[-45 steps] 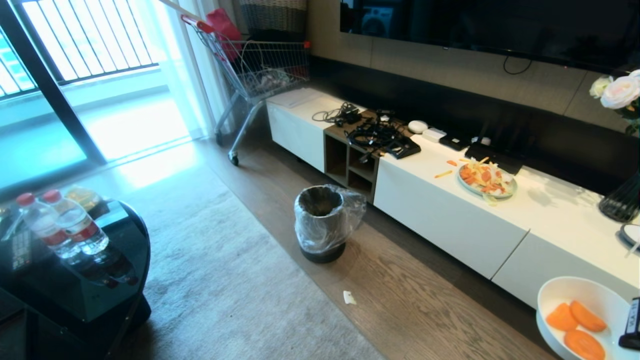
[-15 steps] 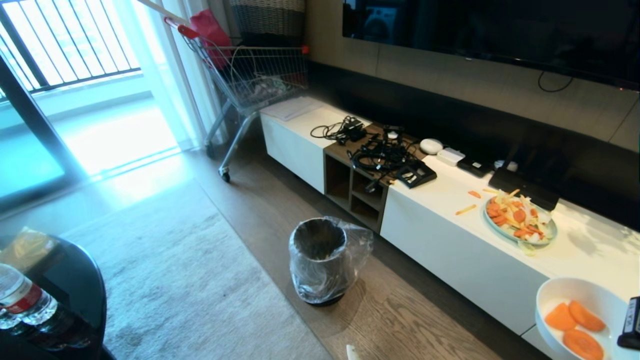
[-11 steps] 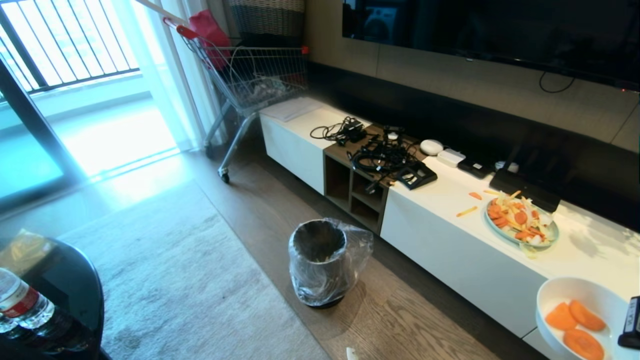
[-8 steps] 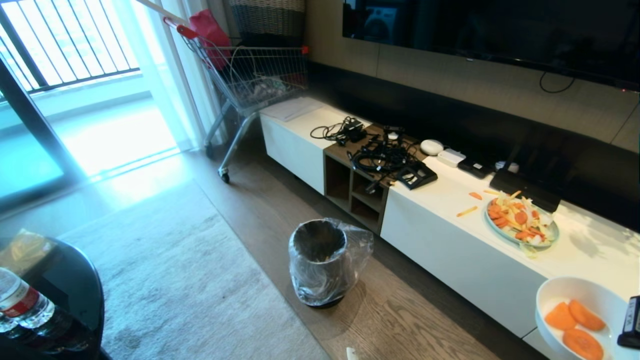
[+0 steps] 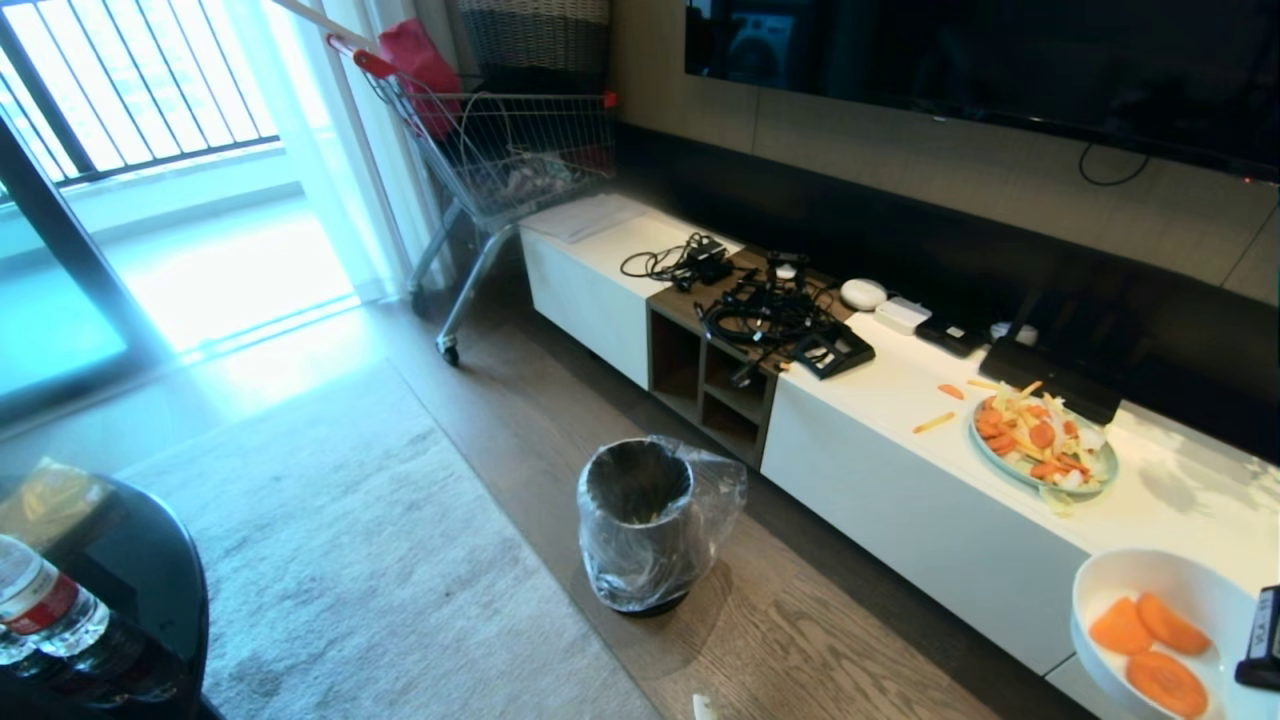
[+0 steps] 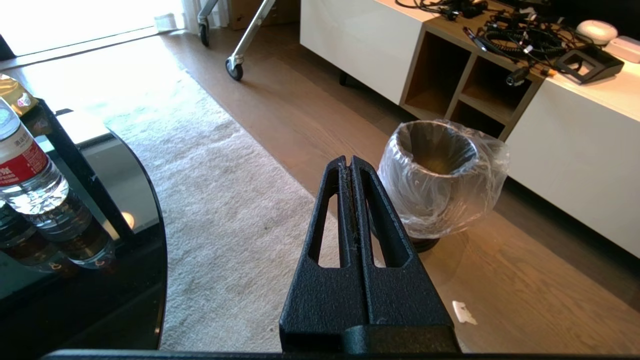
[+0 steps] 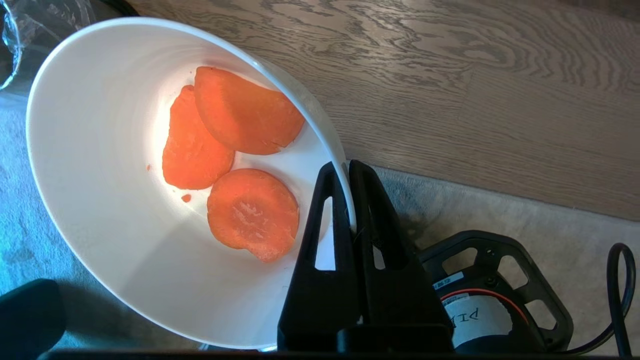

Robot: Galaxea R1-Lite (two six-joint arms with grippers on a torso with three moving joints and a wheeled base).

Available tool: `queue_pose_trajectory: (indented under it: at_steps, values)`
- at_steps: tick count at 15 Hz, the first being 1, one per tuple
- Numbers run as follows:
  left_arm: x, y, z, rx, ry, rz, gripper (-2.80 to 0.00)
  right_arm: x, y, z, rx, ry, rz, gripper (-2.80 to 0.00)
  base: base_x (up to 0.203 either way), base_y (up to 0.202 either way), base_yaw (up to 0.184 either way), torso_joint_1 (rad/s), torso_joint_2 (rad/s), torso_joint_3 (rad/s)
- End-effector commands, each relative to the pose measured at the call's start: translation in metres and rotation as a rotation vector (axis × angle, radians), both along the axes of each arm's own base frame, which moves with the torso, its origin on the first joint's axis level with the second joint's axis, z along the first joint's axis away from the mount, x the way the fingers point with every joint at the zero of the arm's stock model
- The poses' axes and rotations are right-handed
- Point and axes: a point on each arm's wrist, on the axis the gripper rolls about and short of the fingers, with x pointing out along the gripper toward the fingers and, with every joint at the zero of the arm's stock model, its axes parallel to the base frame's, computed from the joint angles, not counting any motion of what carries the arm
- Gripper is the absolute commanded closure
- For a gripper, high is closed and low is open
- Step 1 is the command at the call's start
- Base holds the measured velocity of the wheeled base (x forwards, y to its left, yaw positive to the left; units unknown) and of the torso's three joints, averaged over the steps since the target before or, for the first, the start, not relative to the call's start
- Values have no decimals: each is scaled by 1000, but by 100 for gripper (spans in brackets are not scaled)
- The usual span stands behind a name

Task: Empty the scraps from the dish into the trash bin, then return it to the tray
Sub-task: Move the bowl over the trash can

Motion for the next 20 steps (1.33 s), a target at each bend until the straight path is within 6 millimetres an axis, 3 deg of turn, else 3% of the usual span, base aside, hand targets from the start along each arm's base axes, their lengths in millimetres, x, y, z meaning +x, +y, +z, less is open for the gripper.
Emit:
queue_pose_trajectory:
  at_steps: [1,12,20]
  values:
    - [0,0,0,-1,-1,1,0,1,0,3,-10,-5,19,0,0,0,0,0,0,0]
    - [0,0,0,-3,-1,1,0,11,3,10,-110,-94,198,0,0,0,0,3,2,-150]
    - [0,0,0,-3,-1,1,0,24,33,30,-99,-218,397,0,0,0,0,2,2,-199]
